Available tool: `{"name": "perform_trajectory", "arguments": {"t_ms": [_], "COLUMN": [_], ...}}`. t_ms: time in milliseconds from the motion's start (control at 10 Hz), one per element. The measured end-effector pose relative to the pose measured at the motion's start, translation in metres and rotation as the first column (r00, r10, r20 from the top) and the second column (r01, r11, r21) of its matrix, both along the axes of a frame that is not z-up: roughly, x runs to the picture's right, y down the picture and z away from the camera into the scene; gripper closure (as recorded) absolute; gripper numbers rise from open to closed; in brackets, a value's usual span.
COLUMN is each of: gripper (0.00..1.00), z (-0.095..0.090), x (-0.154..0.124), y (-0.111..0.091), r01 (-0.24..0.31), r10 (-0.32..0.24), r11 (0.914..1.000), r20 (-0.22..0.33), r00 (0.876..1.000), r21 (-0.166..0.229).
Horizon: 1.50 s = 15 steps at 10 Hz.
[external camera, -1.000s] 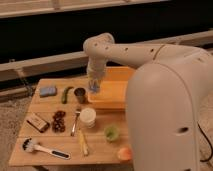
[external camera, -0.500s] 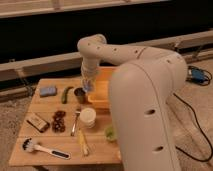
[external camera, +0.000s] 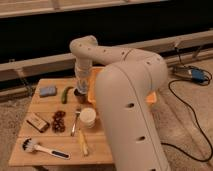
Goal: Place towel in metal cup
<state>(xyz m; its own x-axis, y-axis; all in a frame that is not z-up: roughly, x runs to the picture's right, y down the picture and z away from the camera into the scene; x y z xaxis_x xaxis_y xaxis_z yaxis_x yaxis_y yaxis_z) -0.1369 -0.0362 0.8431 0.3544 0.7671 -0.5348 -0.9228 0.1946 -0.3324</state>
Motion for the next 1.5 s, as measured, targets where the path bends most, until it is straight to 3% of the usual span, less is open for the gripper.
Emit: {"name": "perform_trajectory", "arguments": {"t_ms": [600, 700, 1400, 1500], "gripper": [0.99, 0.93, 0.23, 0.20], "z": [0.012, 0.014, 0.021, 0.021], "x": [-0.018, -0.019, -0.019, -0.019], "y": [0.015, 0.017, 0.025, 0.025], "r01": [0.057, 0.060, 0.054, 0.052], "r10": [-0.057, -0.059, -0.054, -0.051], "r11": [0.9978, 0.9975, 0.9972, 0.9973], "r20": [0.011, 0.010, 0.010, 0.012], "r00": [0.998, 0.998, 0.999, 0.999], "r21": [-0.034, -0.039, -0.052, -0.052]}}
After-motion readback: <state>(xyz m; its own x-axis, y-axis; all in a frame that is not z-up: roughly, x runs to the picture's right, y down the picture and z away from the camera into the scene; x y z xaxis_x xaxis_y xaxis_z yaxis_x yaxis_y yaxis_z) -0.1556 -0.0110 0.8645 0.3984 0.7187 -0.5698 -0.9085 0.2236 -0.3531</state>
